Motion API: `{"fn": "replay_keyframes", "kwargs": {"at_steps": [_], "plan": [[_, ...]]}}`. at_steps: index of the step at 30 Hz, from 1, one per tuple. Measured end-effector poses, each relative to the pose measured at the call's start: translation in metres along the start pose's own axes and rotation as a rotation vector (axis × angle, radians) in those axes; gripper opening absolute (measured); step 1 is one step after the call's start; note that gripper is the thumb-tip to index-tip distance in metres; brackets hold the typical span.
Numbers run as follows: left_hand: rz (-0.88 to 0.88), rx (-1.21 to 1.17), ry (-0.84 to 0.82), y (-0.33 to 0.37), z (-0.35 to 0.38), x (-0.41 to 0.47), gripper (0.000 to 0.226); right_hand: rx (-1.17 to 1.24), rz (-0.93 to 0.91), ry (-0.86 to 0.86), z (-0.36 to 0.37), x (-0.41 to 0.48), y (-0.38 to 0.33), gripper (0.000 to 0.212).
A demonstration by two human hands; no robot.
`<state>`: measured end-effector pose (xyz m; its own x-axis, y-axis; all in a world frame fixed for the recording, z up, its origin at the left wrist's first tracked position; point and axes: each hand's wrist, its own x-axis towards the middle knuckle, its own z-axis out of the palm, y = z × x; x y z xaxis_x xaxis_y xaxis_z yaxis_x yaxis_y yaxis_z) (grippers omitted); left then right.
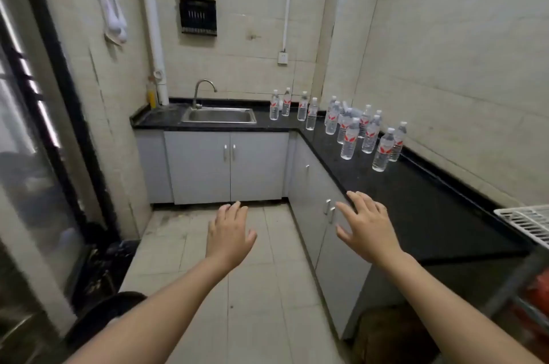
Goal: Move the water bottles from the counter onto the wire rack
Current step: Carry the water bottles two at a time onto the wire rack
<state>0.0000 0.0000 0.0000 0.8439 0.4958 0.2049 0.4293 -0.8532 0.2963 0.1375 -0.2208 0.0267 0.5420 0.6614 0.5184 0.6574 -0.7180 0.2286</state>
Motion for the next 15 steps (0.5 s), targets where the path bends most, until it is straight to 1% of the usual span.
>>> {"fn": "replay_keyframes", "kwargs": {"at_steps": [5,8,11,13,15], "plan": [[-0.118,0.042,-0.022,-0.033,0.019,0.043,0.053,0.088,-0.105,-0.004,0.061,0.051,-0.021,0.054],[-0.184,0.068,-0.017,-0.066,0.026,0.078,0.052,0.157,-0.146,0.011,0.094,0.097,-0.042,0.051],[-0.209,0.099,-0.042,-0.097,0.032,0.119,0.049,0.181,-0.19,0.009,0.121,0.151,-0.063,0.048],[-0.233,0.077,-0.013,-0.113,0.03,0.156,0.047,0.168,-0.226,0.028,0.135,0.187,-0.068,0.046],[-0.236,0.03,0.052,-0.123,0.021,0.198,0.045,0.143,-0.21,0.067,0.145,0.229,-0.065,0.048]]}}
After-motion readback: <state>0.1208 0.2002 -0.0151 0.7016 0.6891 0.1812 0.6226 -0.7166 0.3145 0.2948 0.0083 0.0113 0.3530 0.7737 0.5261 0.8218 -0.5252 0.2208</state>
